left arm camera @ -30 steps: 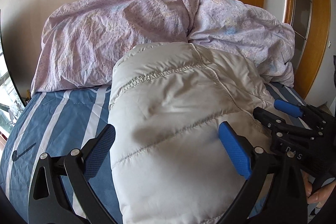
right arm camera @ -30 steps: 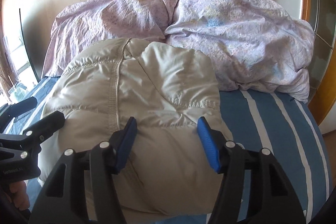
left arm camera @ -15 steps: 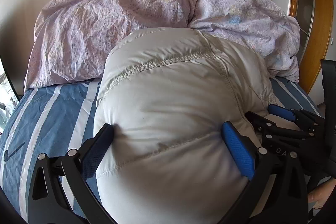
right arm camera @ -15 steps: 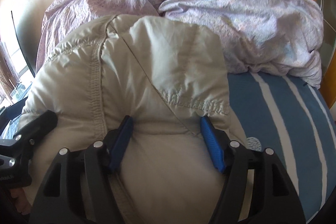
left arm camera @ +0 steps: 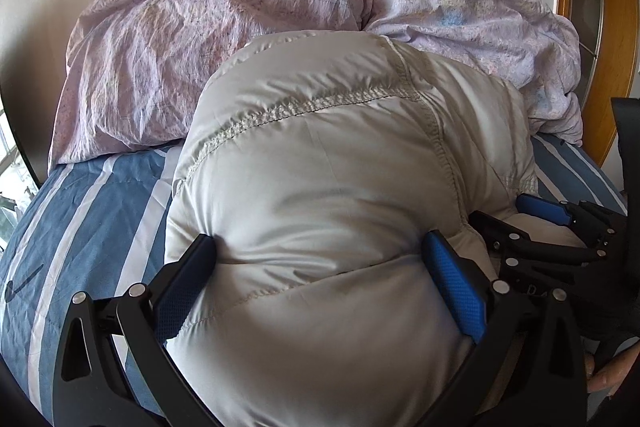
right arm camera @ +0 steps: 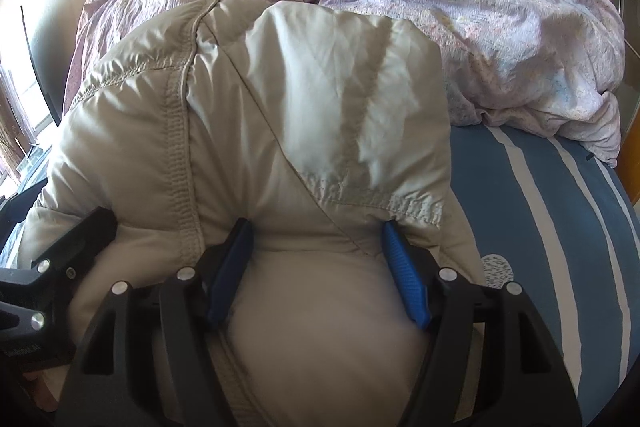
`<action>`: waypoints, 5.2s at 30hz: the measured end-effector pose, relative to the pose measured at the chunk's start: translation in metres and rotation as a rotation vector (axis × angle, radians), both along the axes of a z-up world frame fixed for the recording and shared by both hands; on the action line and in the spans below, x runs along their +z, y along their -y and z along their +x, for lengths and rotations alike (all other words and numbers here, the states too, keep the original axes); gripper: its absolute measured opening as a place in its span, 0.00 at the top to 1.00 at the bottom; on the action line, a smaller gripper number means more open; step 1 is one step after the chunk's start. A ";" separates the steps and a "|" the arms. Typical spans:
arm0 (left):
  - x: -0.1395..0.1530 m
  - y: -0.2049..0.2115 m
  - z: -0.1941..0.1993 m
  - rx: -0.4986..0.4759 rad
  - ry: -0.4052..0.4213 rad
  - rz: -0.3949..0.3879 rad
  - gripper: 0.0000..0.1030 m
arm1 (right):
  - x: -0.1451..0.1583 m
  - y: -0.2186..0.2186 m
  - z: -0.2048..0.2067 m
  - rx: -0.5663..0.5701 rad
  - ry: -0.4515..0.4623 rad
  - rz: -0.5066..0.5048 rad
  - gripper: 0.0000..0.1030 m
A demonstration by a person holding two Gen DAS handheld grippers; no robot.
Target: Fold large clothes
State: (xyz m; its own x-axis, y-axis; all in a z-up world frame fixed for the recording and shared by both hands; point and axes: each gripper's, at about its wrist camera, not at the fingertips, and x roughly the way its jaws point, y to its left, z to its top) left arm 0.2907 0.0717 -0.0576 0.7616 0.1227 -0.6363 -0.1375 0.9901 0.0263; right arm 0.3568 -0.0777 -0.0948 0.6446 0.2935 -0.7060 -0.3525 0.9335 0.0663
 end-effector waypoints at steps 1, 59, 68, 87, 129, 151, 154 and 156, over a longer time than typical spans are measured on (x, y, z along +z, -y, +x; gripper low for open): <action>0.000 -0.001 0.000 0.001 -0.002 -0.003 0.01 | 0.003 0.000 0.001 -0.005 -0.006 -0.001 0.35; -0.005 -0.026 0.029 0.104 0.065 -0.037 0.01 | -0.009 0.008 0.066 -0.038 -0.022 0.128 0.18; 0.004 -0.030 0.016 0.109 0.074 -0.066 0.01 | 0.004 0.029 0.026 -0.067 -0.048 0.169 0.19; 0.009 -0.041 0.008 0.103 0.063 -0.146 0.01 | 0.003 0.055 0.028 -0.143 -0.197 0.300 0.10; 0.038 -0.015 -0.223 0.094 -0.016 -0.186 0.01 | 0.040 0.116 -0.241 -0.311 -0.052 0.367 0.03; 0.040 0.010 -0.218 0.017 -0.054 -0.235 0.01 | 0.040 0.111 -0.259 -0.284 -0.063 0.377 0.03; 0.039 0.010 -0.217 0.009 -0.062 -0.256 0.01 | 0.040 0.111 -0.259 -0.285 -0.064 0.377 0.03; 0.038 0.011 -0.217 0.009 -0.062 -0.253 0.01 | 0.040 0.111 -0.259 -0.285 -0.065 0.379 0.03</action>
